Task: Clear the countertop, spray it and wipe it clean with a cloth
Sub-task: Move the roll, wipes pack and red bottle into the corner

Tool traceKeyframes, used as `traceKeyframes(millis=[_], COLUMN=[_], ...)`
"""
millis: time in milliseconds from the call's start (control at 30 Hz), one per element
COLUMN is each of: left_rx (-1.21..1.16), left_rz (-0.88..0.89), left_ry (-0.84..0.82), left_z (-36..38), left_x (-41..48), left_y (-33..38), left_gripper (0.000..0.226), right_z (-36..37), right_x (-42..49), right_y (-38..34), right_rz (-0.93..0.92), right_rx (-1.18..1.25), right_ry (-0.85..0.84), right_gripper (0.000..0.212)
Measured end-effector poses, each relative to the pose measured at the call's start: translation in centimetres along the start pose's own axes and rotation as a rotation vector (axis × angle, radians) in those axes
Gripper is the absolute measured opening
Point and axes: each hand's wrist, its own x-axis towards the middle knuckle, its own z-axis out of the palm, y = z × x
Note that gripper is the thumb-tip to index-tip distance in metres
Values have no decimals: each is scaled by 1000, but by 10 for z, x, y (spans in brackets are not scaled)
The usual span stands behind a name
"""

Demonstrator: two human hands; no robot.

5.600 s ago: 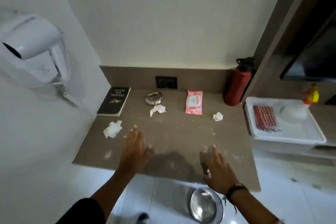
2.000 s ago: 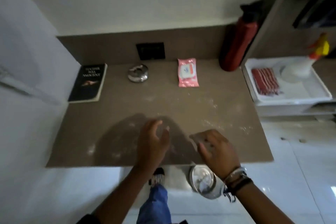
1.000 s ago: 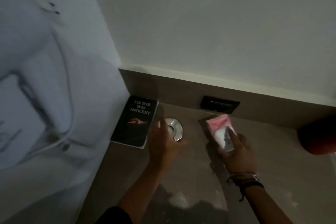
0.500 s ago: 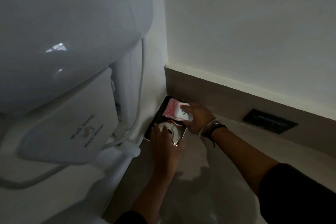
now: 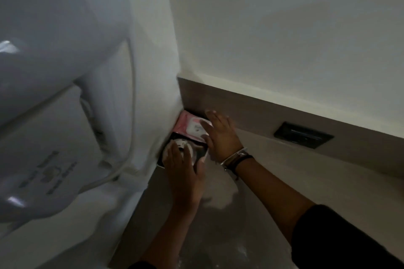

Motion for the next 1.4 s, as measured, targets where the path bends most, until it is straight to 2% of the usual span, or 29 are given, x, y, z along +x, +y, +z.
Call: traceKeyframes(millis=[100,167,233,367,433,533,633,733,833,1200,1300,1400], left_rx=[-34,-95,-138,-100,-76,-26,-1,2,-2,-46,-64,-94], left_rz=[117,210,302,492,564,541,625,650,640,616,582,608], left_ry=[43,-9,-119,-398,-479,-491,-489,-482,-461,-454,-465,-447], left_z=[5,11,20,55,70,83,86,88,84,90,87,79], left_x=[-15,-27,-41,-79,-92,-92,-91,-90,-90,-85,-84,-85], left_y=[18,38,63,110,121,123,121,121,124,114,113,114], left_gripper=[52,57,62,77,85,94,90,89,92,85,81,74], right_z=[-39,-64,-84,-124,-145,-171,-187,-191,-187,-177,-172,-167], right_x=[-61,-118,-180,-299,-346,-387,-393,-380,-365,-310,-300,-283], right_y=[21,45,74,132,154,181,217,249,268,271,243,196], right_rz=[131,284,480,861,1036,1209,1233,1234,1262,1443,1372,1221], right_rx=[140,130,72,21,-12,-13,98,209,243,329,278,315], right_ry=[225,318,409,650,748,866,978,916,911,1148,1118,1065], right_gripper=[25,25,27,16,27,66,94,106,100,84,80,80])
